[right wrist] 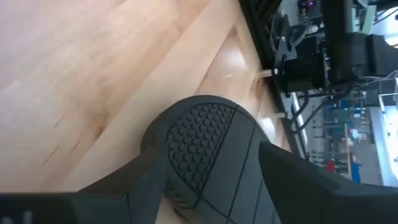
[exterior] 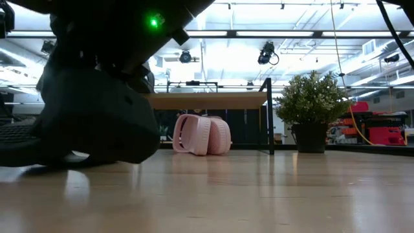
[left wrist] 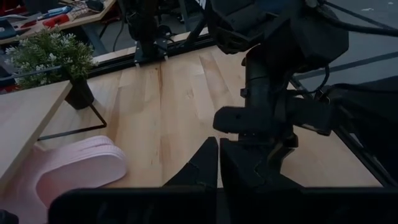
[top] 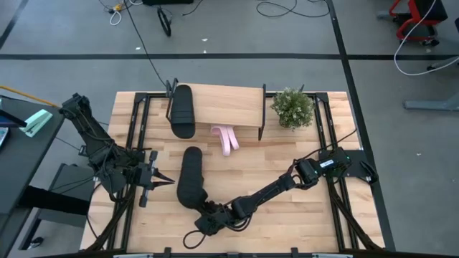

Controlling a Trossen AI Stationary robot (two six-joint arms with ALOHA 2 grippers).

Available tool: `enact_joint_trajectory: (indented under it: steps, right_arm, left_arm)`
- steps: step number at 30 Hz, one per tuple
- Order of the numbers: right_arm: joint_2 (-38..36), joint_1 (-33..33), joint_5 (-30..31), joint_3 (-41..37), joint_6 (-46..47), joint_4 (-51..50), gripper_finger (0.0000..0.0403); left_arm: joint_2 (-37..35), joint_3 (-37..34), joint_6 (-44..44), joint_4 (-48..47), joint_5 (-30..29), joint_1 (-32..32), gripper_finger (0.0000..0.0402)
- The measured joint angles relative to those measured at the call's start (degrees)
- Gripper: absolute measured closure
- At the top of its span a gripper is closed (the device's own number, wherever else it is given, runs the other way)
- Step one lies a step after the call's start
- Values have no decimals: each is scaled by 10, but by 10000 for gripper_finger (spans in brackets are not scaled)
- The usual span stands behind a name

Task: Pick and place slides into the shelf
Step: Put the black slide on the shelf

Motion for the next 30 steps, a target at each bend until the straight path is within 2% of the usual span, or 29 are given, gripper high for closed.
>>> enact_joint_trajectory:
  steps: [11, 19, 24, 30]
  right_arm:
    - [-47, 11, 10, 0, 0, -31, 145]
    - [-57, 14, -3, 0, 3, -146, 145]
    - [-54, -3, -24, -11, -7, -140, 145]
    - [-54, -22, -43, -29, -66, -138, 145]
  left_arm:
    - [0, 0, 0, 0, 0, 0, 388]
    - [0, 0, -1, 0, 0, 0, 377]
    - [0, 0, -1, 1, 0, 0, 383]
    - [0, 0, -1, 1, 0, 0, 389]
